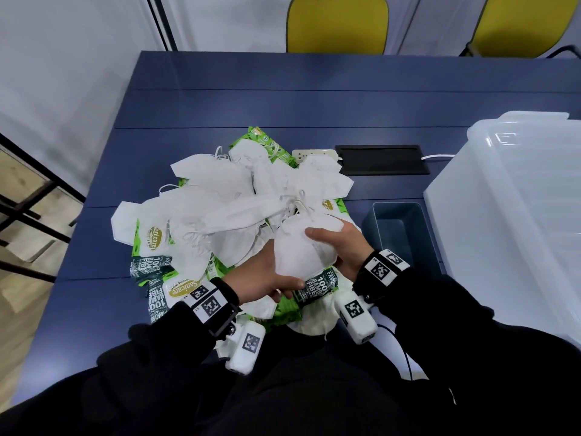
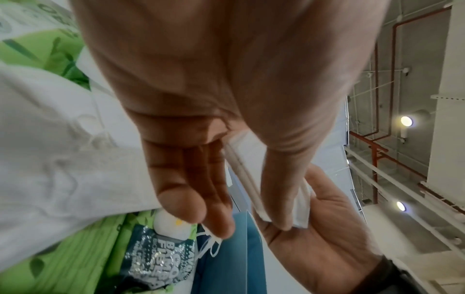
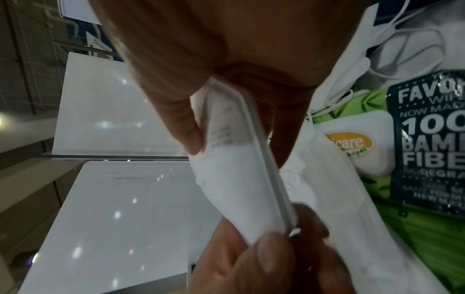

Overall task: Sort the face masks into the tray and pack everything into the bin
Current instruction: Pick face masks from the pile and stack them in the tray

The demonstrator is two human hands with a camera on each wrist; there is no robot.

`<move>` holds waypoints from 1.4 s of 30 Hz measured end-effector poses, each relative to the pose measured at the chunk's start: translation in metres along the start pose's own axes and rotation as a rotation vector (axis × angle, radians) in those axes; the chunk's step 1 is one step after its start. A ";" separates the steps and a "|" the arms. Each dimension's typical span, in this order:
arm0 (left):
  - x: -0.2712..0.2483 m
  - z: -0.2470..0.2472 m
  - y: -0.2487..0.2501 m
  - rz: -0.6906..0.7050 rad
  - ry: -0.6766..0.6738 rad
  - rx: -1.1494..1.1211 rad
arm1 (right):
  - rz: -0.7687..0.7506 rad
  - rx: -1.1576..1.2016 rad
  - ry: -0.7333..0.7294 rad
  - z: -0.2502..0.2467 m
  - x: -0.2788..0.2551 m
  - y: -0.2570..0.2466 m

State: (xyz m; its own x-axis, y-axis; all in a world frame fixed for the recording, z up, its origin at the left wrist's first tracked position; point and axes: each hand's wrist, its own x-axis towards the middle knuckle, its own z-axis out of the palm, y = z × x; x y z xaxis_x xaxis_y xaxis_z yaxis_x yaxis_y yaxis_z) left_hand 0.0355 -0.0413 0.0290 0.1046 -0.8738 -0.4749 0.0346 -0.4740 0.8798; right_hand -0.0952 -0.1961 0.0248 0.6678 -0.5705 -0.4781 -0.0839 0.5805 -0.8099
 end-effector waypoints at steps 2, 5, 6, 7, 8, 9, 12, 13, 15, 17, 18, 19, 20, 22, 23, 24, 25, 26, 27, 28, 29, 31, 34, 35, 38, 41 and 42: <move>0.003 0.005 -0.001 0.012 0.034 -0.055 | -0.033 0.073 0.098 0.001 0.002 0.003; 0.005 0.012 0.001 0.055 0.088 -0.152 | -0.047 0.209 0.123 0.007 0.004 0.004; 0.006 0.014 0.002 0.069 0.106 -0.175 | -0.053 0.238 0.108 0.009 0.004 0.004; 0.007 0.014 0.003 0.083 0.123 -0.185 | -0.062 0.251 0.100 0.010 0.003 0.004; 0.008 0.015 0.004 0.093 0.137 -0.191 | -0.073 0.254 0.091 0.011 0.002 0.003; 0.009 0.015 0.005 0.096 0.146 -0.191 | -0.082 0.245 0.087 0.011 0.001 0.003; 0.013 0.011 0.004 0.103 0.166 -0.121 | -0.076 0.170 0.078 0.005 -0.007 0.001; 0.014 0.010 0.004 0.107 0.169 -0.066 | -0.069 0.116 0.067 0.001 -0.010 -0.001; 0.018 0.008 0.006 0.111 0.162 0.066 | -0.027 -0.002 0.065 -0.009 -0.017 -0.003; 0.024 0.008 0.011 0.105 0.133 0.180 | 0.024 -0.098 0.101 -0.024 -0.025 -0.005; 0.027 0.008 0.013 0.101 0.116 0.206 | 0.043 -0.129 0.110 -0.030 -0.029 -0.004; 0.028 0.011 0.018 0.099 0.091 0.213 | 0.049 -0.142 0.119 -0.035 -0.032 -0.004; 0.034 0.017 0.023 0.099 0.052 0.214 | 0.044 -0.142 0.131 -0.044 -0.038 -0.006; 0.044 0.031 0.031 0.108 -0.021 0.197 | 0.038 -0.123 0.152 -0.058 -0.048 -0.011; 0.048 0.037 0.034 0.115 -0.048 0.175 | 0.042 -0.110 0.159 -0.065 -0.052 -0.014; 0.053 0.044 0.036 0.114 -0.069 0.145 | 0.043 -0.096 0.165 -0.071 -0.056 -0.016; 0.058 0.052 0.039 0.105 -0.094 0.116 | 0.041 -0.084 0.174 -0.079 -0.060 -0.019; 0.062 0.058 0.041 0.093 -0.111 0.096 | 0.038 -0.084 0.181 -0.085 -0.064 -0.021; 0.066 0.066 0.043 0.090 -0.125 0.099 | 0.036 -0.087 0.189 -0.094 -0.067 -0.023; 0.070 0.072 0.044 0.096 -0.122 0.123 | 0.040 -0.095 0.183 -0.100 -0.069 -0.025; 0.074 0.076 0.046 0.114 -0.108 0.177 | 0.055 -0.105 0.167 -0.108 -0.071 -0.028; 0.083 0.081 0.048 0.158 -0.049 0.367 | 0.107 -0.146 0.116 -0.125 -0.073 -0.033; 0.093 0.085 0.054 0.169 0.005 0.625 | 0.180 -0.191 0.058 -0.147 -0.074 -0.036; 0.097 0.088 0.056 0.163 0.010 0.682 | 0.188 -0.192 0.049 -0.153 -0.074 -0.036; 0.102 0.096 0.061 0.164 0.056 0.802 | 0.178 -0.194 0.020 -0.164 -0.071 -0.034; 0.108 0.097 0.061 0.180 0.114 0.868 | 0.174 -0.089 -0.043 -0.168 -0.066 -0.035; 0.110 0.096 0.062 0.181 0.131 0.891 | 0.186 -0.062 -0.063 -0.170 -0.064 -0.036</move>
State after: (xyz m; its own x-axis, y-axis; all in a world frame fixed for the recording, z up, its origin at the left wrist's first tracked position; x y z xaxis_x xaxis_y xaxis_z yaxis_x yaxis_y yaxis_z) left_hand -0.0464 -0.1769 0.0291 0.1475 -0.9492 -0.2779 -0.7667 -0.2872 0.5742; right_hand -0.2605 -0.2793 0.0269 0.6812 -0.4185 -0.6007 -0.2541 0.6344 -0.7300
